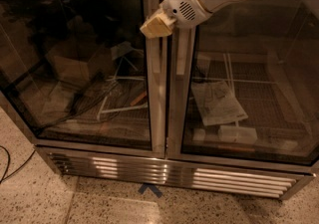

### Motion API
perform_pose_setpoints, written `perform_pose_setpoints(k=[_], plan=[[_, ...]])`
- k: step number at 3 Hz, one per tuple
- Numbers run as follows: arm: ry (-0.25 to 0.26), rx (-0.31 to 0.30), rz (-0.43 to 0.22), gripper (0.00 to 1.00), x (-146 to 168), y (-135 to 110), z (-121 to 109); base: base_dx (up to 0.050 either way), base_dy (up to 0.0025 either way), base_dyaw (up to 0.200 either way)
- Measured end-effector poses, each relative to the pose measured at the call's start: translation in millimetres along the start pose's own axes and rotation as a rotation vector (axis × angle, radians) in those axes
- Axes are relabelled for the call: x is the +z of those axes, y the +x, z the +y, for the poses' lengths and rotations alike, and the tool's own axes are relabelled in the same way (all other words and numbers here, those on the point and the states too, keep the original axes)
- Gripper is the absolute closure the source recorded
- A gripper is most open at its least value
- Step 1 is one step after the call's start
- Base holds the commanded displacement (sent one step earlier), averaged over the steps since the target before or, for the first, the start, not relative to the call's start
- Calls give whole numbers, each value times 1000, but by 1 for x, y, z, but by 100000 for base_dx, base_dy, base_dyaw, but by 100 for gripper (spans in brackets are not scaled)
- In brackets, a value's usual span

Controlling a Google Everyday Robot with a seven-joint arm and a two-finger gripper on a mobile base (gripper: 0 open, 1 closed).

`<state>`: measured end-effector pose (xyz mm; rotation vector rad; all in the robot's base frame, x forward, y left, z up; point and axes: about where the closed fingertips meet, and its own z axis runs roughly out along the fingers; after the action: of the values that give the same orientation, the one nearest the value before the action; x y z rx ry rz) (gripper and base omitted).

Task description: Place blue chip bag into bottom drawer

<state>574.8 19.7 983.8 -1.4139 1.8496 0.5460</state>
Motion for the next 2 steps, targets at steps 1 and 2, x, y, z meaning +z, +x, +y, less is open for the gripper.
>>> perform_pose_setpoints(k=[1, 2], plan=[[12, 2, 18, 100, 0, 0, -1, 0, 0, 0], [12, 2, 18, 100, 0, 0, -1, 0, 0, 0]])
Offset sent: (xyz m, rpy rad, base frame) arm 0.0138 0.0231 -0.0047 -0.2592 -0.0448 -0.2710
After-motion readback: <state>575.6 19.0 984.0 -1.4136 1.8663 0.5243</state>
